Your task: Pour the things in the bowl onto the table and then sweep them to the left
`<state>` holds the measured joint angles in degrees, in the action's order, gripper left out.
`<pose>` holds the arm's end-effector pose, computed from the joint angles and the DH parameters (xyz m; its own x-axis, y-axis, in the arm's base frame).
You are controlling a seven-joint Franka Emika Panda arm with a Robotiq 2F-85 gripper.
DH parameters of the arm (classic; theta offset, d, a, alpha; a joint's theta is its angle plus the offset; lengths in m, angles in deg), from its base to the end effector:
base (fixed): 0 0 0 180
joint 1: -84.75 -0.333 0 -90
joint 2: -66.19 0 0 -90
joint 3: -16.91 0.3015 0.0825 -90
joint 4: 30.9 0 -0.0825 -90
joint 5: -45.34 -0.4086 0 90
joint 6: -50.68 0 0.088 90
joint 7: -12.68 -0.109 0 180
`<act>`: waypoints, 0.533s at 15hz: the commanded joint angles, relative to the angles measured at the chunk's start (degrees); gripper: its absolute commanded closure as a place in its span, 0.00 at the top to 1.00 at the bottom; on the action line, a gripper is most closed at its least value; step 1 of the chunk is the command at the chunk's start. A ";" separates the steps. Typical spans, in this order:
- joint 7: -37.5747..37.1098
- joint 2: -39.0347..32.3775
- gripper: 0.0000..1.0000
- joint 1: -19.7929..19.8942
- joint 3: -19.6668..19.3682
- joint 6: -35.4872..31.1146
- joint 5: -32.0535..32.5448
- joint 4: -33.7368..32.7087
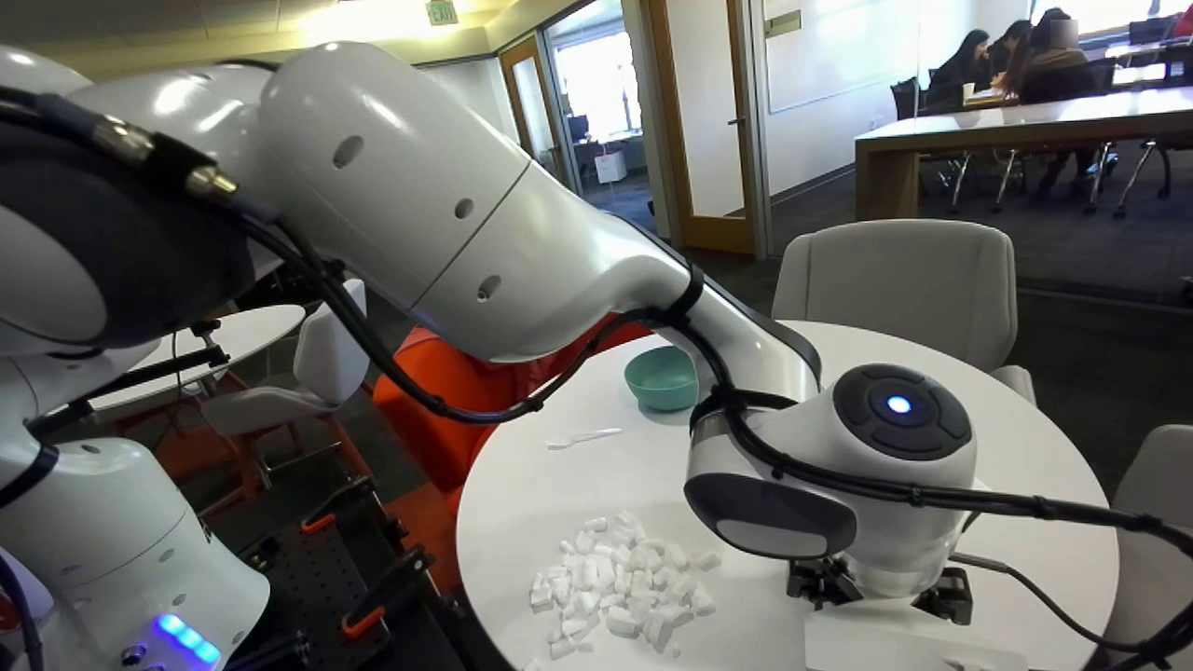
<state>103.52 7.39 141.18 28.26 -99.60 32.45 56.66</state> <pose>0.4769 -0.5052 0.0307 0.8356 0.4683 0.2870 0.4793 -0.8769 0.0355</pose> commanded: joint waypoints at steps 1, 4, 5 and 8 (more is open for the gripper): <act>0.34 -1.00 0.90 0.69 0.65 0.60 -0.51 -1.41; 0.42 -1.22 0.67 0.77 0.75 0.48 -0.42 -1.33; 0.42 -1.30 0.65 0.72 0.79 0.36 -0.40 -1.33; 0.68 -1.62 0.71 0.74 1.27 0.32 -0.52 -1.62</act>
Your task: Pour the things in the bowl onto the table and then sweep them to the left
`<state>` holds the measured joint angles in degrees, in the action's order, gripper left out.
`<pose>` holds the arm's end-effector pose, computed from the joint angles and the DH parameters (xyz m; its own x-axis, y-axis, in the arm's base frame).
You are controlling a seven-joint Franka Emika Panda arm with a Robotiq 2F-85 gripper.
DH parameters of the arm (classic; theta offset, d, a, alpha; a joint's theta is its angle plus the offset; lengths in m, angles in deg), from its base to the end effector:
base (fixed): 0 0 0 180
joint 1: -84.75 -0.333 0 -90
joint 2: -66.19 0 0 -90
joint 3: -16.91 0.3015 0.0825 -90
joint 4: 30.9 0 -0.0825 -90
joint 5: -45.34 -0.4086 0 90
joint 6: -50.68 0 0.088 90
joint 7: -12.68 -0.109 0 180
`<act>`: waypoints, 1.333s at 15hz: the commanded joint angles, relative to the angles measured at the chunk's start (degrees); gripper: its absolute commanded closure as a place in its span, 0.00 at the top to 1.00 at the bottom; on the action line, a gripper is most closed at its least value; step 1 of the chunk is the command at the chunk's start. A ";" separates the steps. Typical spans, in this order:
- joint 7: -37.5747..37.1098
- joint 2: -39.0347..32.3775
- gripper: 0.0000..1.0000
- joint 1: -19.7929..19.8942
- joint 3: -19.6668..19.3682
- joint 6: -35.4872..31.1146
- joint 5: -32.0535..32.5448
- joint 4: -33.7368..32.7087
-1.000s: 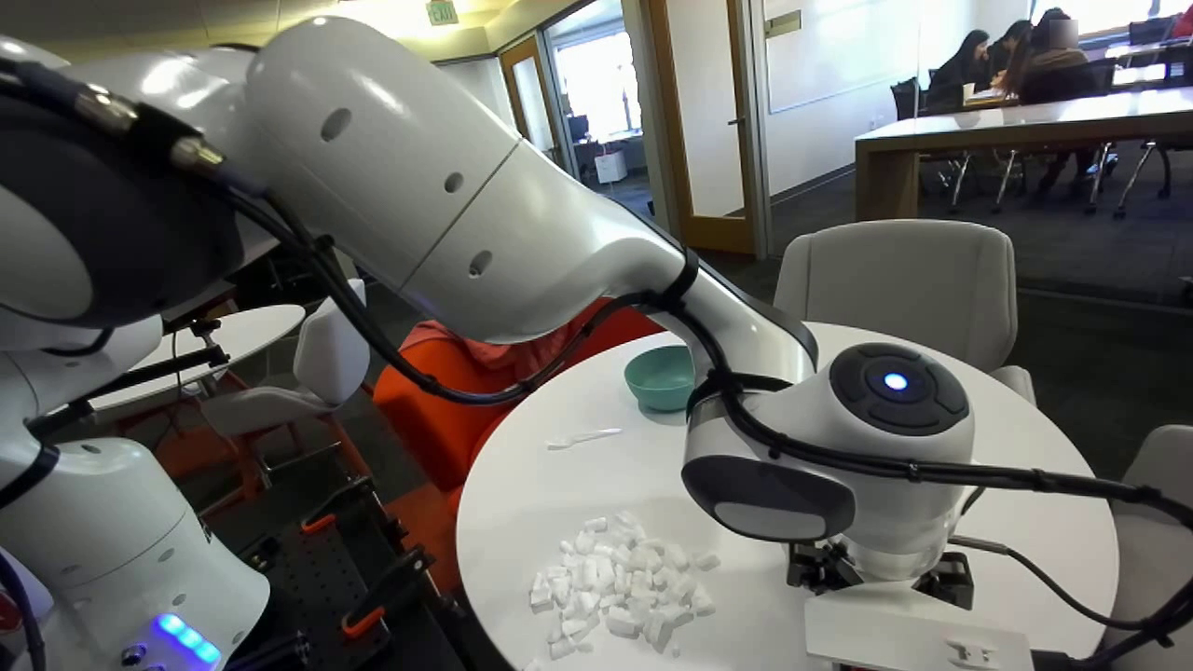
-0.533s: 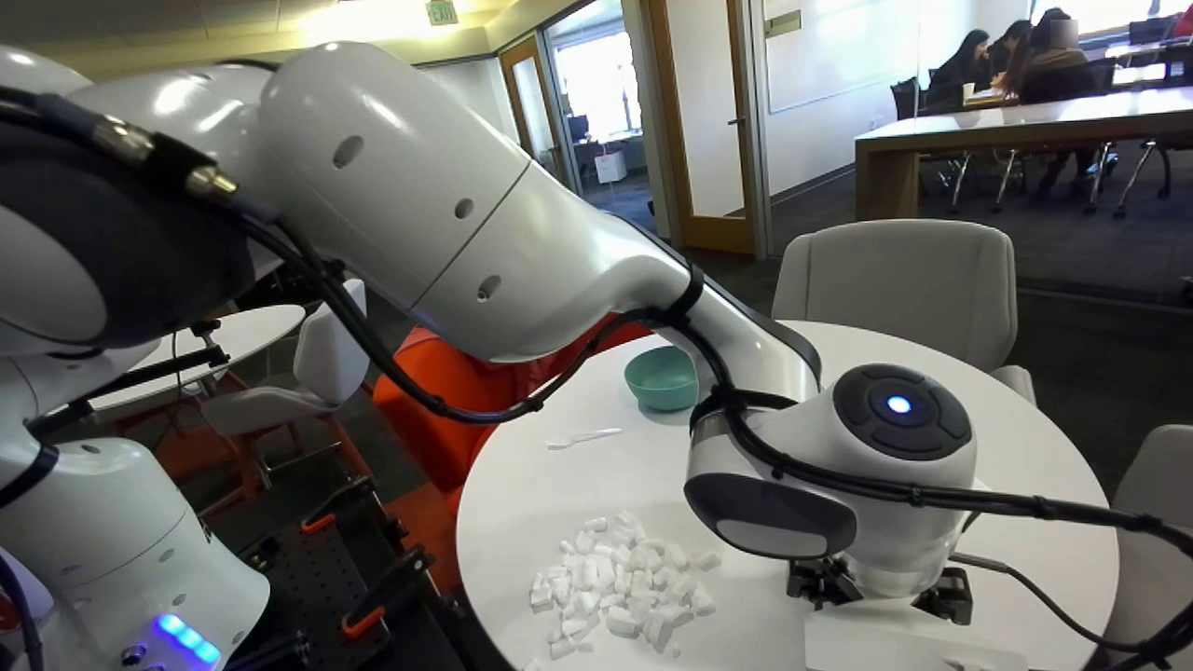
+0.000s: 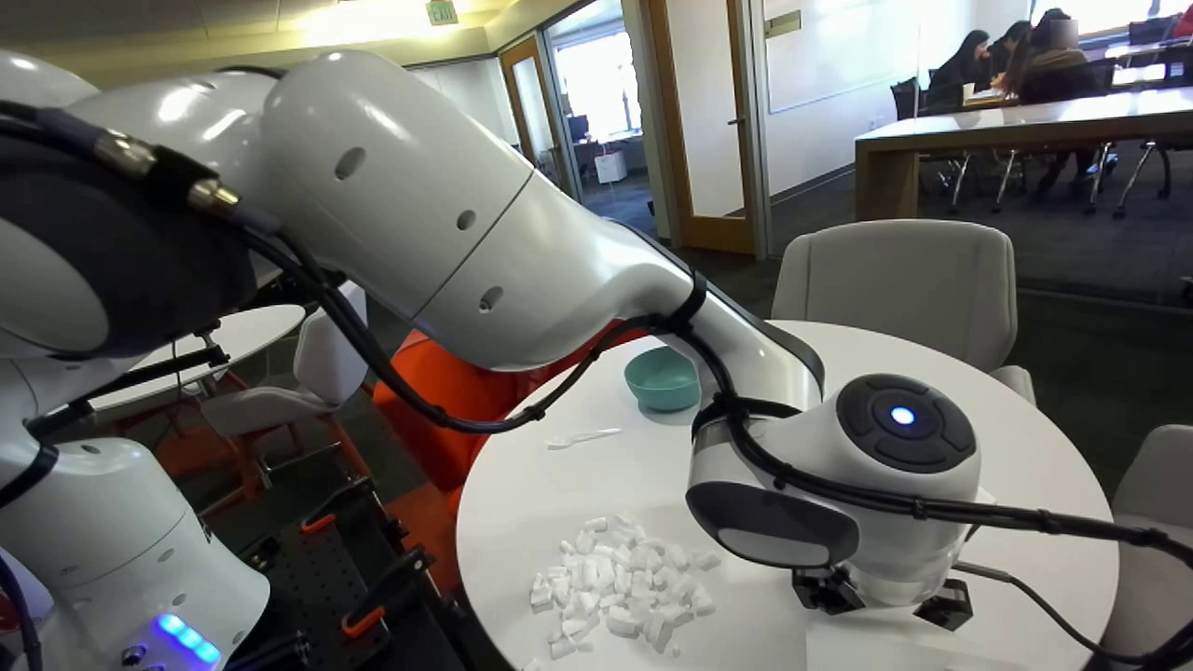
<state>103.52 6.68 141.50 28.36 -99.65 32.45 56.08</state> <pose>0.4748 -0.5076 0.0264 0.8384 0.4620 0.2892 0.4734 -0.8802 0.0337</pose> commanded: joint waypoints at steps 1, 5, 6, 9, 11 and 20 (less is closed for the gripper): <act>0.68 -1.02 0.69 0.41 1.28 0.38 -0.57 -1.09; 0.96 -0.84 0.40 0.44 1.66 0.20 -0.60 -0.71; 0.97 -0.75 0.31 0.44 1.74 0.12 -0.62 -0.73; 0.87 -0.33 0.17 0.46 1.79 -0.08 -0.63 -0.22; 1.33 0.86 0.16 0.83 1.98 -0.76 -0.68 1.33; 1.37 12.37 0.16 4.16 4.27 -5.19 -1.89 14.31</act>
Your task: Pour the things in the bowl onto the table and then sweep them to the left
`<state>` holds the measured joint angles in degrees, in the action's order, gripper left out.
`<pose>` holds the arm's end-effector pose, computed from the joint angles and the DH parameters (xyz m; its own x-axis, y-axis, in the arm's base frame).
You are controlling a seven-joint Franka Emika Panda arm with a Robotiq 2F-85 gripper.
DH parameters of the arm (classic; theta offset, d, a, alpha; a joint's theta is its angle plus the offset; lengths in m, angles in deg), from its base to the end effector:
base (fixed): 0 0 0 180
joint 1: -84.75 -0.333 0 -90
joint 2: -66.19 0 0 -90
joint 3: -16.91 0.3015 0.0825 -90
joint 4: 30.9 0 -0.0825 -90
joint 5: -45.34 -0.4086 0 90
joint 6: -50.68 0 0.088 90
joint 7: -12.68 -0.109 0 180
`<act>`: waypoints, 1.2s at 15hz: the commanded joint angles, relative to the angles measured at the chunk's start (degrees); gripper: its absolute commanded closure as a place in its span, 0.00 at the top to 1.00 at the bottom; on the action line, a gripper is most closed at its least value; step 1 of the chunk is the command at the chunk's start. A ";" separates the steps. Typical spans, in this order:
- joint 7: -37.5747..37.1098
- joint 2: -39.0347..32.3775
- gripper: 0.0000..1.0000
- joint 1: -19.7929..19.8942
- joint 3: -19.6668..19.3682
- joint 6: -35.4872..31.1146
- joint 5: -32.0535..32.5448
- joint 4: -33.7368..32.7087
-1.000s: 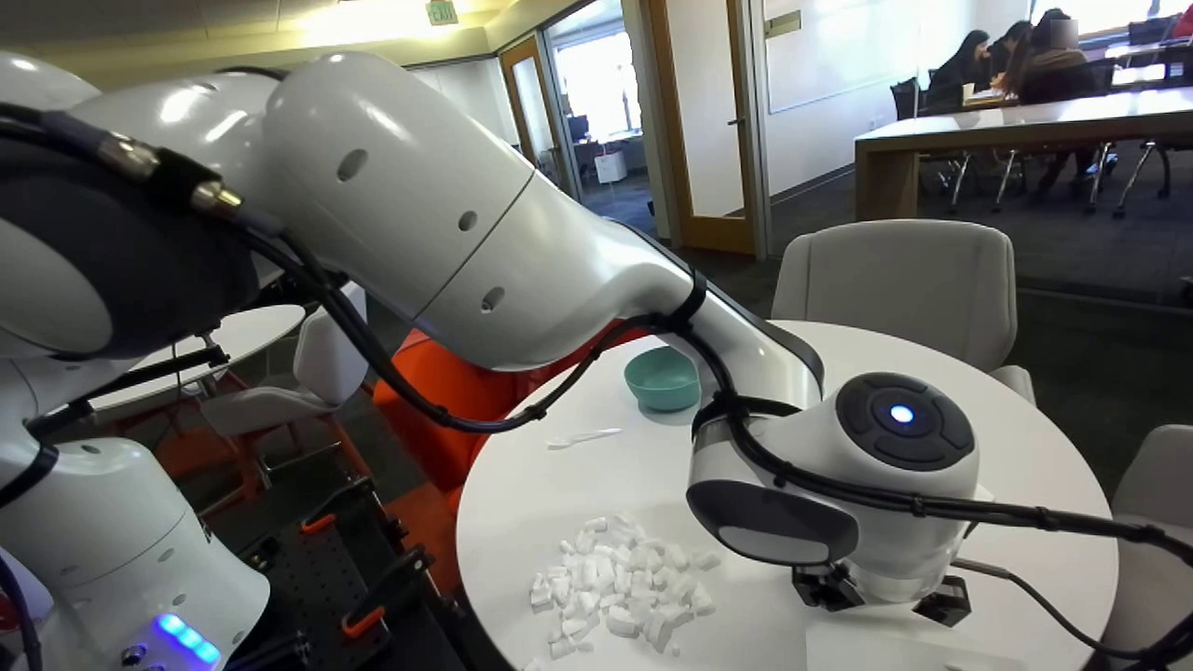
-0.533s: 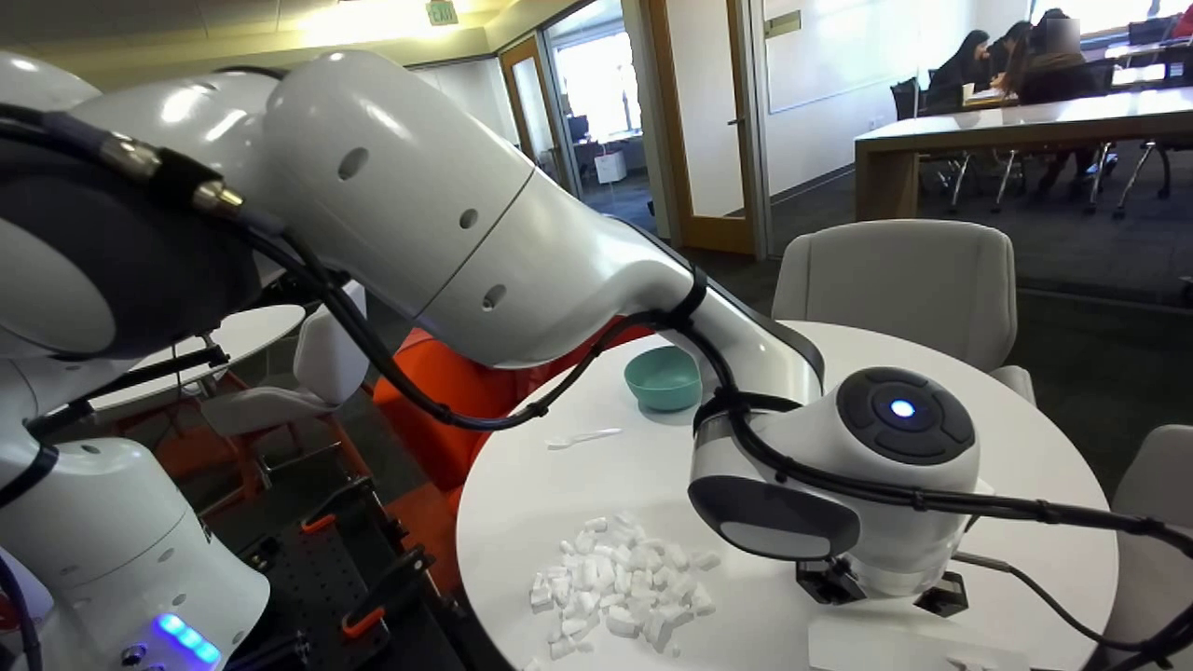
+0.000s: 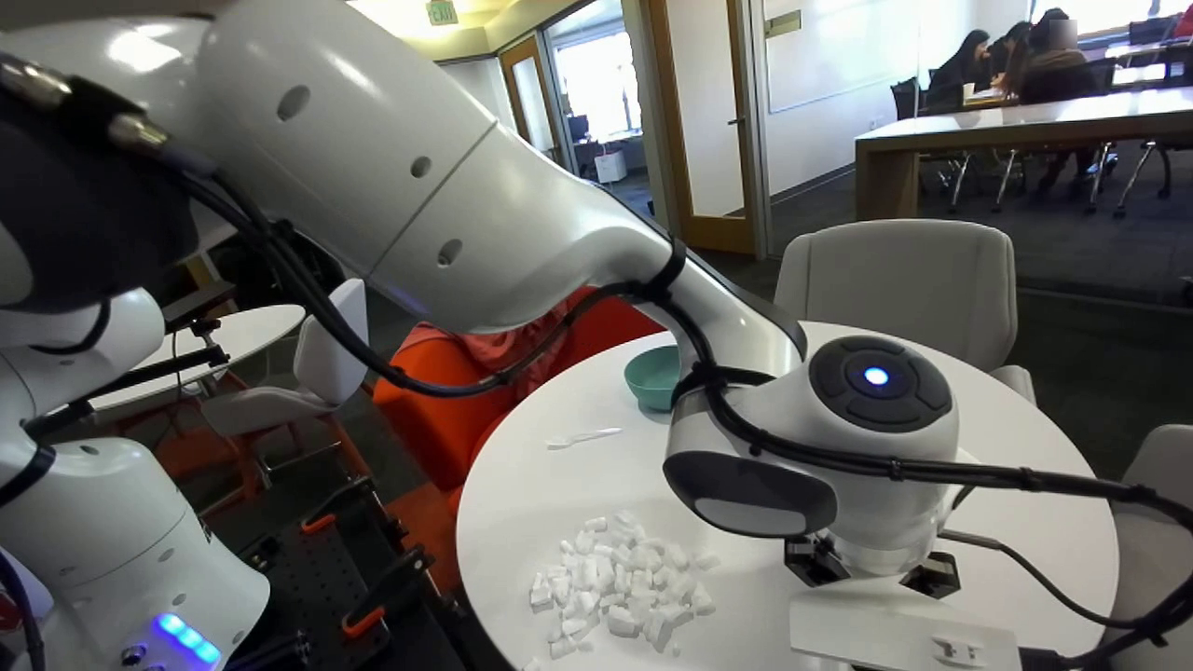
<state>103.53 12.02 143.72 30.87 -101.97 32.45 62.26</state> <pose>0.4710 -0.4983 0.0564 0.8321 0.4596 0.3105 0.4658 -0.8830 0.0586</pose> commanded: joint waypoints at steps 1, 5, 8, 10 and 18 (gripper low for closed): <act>1.13 8.55 0.16 2.40 2.15 -3.08 -2.08 9.55; 1.80 14.25 0.16 4.75 4.50 -2.98 -3.96 14.74; 2.17 18.12 0.16 5.73 5.56 -2.86 -6.41 17.90; 2.73 20.70 0.16 5.94 5.93 -2.95 -7.88 19.88; 2.48 21.97 0.60 3.76 3.68 -2.05 -10.34 20.01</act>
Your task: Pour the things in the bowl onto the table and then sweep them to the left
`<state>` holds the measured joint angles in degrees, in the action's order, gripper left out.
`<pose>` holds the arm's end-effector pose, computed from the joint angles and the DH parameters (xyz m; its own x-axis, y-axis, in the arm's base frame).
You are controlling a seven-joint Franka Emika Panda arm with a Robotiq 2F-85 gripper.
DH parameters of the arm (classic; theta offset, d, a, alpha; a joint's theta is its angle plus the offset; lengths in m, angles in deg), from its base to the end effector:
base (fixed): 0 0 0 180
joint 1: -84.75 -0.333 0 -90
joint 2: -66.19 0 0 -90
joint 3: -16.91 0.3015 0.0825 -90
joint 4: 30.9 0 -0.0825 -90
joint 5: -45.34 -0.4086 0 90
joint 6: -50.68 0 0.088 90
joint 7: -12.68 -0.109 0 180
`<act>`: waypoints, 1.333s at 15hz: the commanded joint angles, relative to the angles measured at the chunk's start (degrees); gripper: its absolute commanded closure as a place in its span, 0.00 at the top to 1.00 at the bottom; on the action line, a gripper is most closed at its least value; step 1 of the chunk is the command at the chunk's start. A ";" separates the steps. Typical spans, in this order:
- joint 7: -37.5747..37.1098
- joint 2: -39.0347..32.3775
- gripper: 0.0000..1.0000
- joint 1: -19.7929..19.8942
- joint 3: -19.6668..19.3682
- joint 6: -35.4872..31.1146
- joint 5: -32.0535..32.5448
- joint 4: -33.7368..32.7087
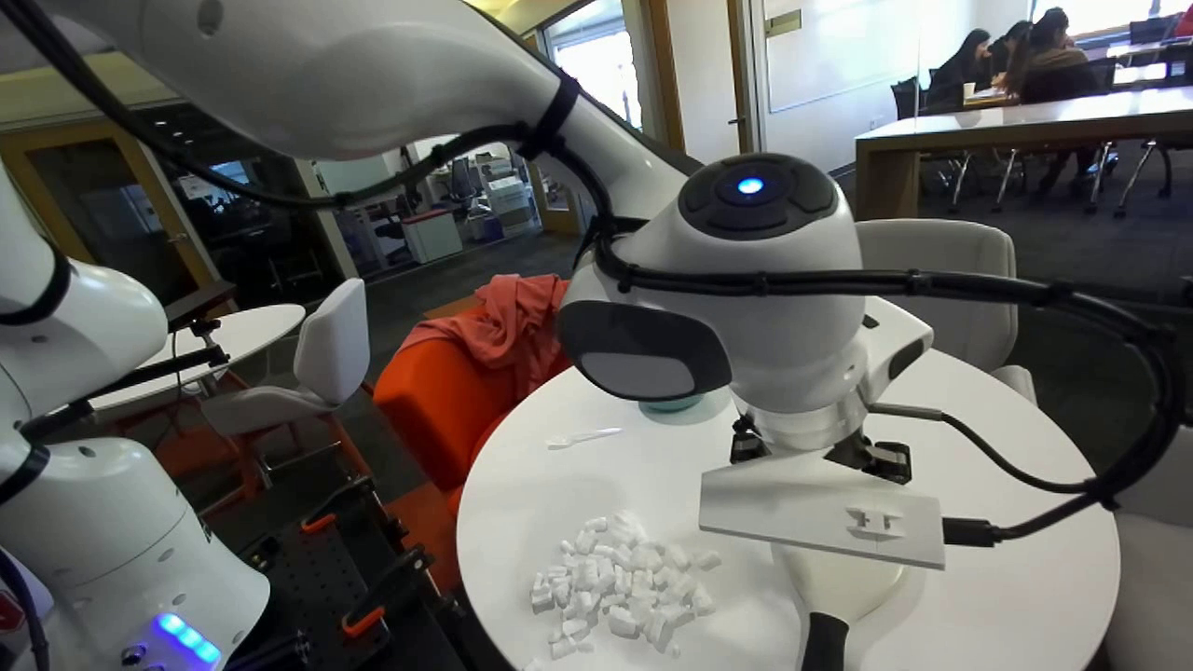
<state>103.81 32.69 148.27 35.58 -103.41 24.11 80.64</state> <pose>0.4451 -0.4650 0.1726 0.8398 0.3932 0.3743 0.3879 -0.9170 0.0929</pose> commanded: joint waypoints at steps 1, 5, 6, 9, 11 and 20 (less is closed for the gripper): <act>3.21 0.58 0.61 -0.21 -0.89 -0.23 -2.24 1.25; 10.97 -1.22 0.88 2.38 0.04 -1.33 -2.99 2.35; 14.03 -2.19 0.96 3.31 0.53 -2.42 -3.52 2.58; 22.60 -5.23 1.00 6.90 2.72 -4.19 -6.66 2.27; 27.51 -7.77 1.00 9.80 4.86 -4.64 -9.47 1.46; 20.80 -15.23 1.00 6.90 1.84 -4.07 -9.47 -5.41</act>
<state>128.30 19.09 157.59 39.09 -106.59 14.09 78.13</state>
